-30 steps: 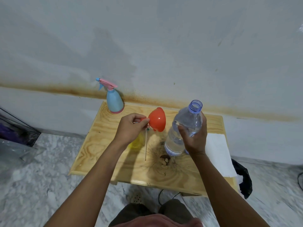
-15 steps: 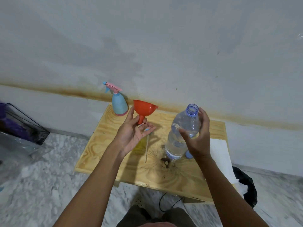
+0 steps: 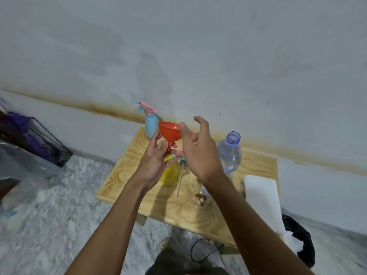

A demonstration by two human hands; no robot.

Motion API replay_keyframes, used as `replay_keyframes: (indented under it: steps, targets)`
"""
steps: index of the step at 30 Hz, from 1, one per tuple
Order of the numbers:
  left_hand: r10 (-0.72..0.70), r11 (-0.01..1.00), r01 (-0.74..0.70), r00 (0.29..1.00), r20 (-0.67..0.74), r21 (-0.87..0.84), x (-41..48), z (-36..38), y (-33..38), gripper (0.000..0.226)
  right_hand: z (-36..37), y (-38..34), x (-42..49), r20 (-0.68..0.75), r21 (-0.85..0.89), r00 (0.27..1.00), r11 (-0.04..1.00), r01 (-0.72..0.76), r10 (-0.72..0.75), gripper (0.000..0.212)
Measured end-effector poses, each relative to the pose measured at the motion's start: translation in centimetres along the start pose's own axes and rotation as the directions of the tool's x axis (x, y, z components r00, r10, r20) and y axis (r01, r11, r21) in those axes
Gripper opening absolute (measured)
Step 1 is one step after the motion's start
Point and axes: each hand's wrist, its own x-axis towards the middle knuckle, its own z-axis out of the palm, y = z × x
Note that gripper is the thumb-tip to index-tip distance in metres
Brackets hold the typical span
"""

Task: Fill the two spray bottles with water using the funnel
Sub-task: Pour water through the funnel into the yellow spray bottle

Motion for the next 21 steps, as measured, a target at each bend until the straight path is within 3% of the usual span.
replay_keyframes:
  steps: [3, 8, 13, 21]
  targets:
    - [0.036, 0.992, -0.035, 0.999, -0.008, 0.118, -0.1, -0.9, 0.3, 0.059, 1.3, 1.1, 2.3, 0.037, 0.141, 0.982, 0.972, -0.19, 0.187, 0.056]
    - [0.032, 0.964, -0.019, 0.999, -0.043, 0.265, 0.5, -2.5, 0.7, 0.045, 2.2, 2.6, 4.1, 0.06, 0.179, 0.961, 0.945, -0.275, 0.268, 0.021]
    - [-0.071, 0.933, 0.11, 0.99, -0.122, 0.343, 2.5, -4.4, 1.4, 0.035, 3.7, 4.1, 5.5, 0.043, 0.155, 0.953, 0.94, -0.304, 0.301, 0.023]
    - [0.061, 0.846, 0.04, 0.983, -0.172, 0.532, 3.5, -5.3, 0.2, 0.025, 6.0, 7.2, 5.5, 0.023, 0.083, 0.976, 0.973, -0.216, 0.215, 0.024]
